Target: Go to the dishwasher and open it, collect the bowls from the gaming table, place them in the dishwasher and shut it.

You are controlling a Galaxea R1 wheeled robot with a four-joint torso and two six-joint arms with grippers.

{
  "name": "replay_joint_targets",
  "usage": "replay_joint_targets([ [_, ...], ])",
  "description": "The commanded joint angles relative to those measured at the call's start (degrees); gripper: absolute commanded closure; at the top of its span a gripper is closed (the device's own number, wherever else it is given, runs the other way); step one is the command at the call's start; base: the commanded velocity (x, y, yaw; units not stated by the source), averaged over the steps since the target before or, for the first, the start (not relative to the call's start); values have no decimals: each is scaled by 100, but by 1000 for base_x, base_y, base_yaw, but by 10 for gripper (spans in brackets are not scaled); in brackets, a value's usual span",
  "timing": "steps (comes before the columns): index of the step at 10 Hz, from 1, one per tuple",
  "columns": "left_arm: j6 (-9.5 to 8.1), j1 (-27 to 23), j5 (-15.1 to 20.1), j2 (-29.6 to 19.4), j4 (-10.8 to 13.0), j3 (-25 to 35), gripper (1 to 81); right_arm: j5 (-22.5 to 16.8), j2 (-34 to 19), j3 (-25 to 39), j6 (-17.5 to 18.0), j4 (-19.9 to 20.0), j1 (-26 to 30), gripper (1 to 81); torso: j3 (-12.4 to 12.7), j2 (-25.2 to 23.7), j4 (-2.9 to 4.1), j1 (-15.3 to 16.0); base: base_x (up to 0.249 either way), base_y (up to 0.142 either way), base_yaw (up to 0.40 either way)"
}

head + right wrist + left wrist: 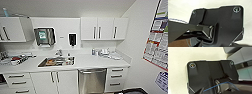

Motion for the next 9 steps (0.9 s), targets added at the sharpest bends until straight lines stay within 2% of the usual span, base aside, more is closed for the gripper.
replay_joint_targets([
  [1, 56, -350, 273, -112, -11, 59, 10, -262, -116, 51, -12, -49, 303, 10, 0, 0, 0, 0, 97, 0, 0],
  [9, 56, -350, 273, -121, -11, 59, 10, -263, -116, 77, -12, -49, 303, 10, 0, 5, 0, 2, 93, 0, 0],
])
